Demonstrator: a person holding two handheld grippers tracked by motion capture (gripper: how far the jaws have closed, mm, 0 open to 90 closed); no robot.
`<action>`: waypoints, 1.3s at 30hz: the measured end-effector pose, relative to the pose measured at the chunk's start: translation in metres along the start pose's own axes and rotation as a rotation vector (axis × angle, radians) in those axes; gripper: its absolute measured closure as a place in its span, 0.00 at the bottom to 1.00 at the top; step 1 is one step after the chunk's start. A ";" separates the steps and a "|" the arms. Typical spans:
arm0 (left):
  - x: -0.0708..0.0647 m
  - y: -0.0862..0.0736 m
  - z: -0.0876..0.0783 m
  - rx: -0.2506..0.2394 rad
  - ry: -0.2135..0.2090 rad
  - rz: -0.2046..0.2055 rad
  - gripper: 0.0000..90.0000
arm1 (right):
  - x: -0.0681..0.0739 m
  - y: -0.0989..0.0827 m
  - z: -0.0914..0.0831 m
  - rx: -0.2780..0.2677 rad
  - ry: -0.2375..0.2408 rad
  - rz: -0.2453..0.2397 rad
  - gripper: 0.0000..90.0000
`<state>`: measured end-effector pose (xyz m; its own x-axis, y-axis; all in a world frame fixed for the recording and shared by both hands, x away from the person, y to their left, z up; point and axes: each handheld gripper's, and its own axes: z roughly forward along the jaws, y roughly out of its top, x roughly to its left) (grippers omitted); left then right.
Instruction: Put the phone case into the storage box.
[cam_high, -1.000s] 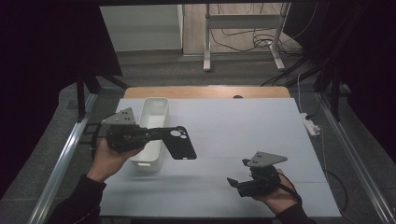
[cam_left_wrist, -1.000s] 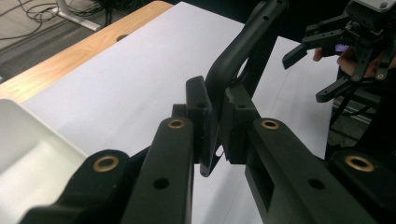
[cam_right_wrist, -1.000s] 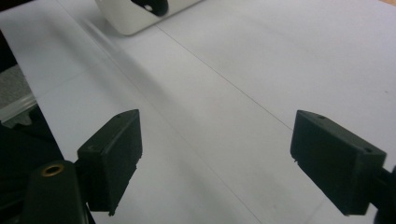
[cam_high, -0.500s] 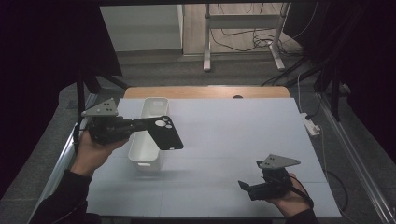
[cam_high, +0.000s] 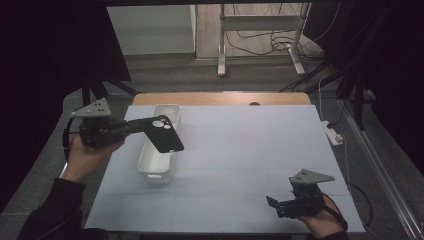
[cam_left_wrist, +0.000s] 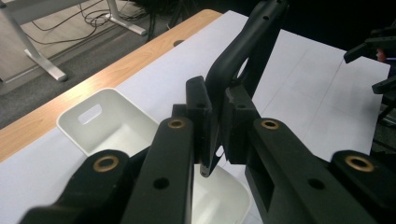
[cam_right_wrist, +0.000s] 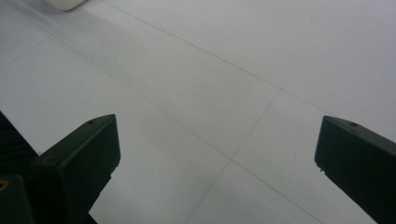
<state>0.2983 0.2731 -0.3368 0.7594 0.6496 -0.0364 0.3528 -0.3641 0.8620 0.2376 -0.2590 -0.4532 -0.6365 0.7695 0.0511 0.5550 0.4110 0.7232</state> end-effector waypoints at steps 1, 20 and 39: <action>0.001 0.000 0.000 0.001 0.003 -0.001 0.92 | -0.001 -0.002 -0.001 0.006 -0.008 0.009 0.00; 0.026 0.003 0.002 0.032 0.057 0.004 0.92 | -0.012 -0.014 -0.012 0.014 -0.053 0.071 0.00; 0.050 0.005 0.020 0.074 0.097 0.001 0.92 | -0.013 -0.014 -0.011 0.026 -0.041 0.074 0.00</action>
<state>0.3488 0.2909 -0.3445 0.7045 0.7095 0.0163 0.3944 -0.4105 0.8222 0.2326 -0.2797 -0.4565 -0.5710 0.8175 0.0753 0.6136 0.3641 0.7007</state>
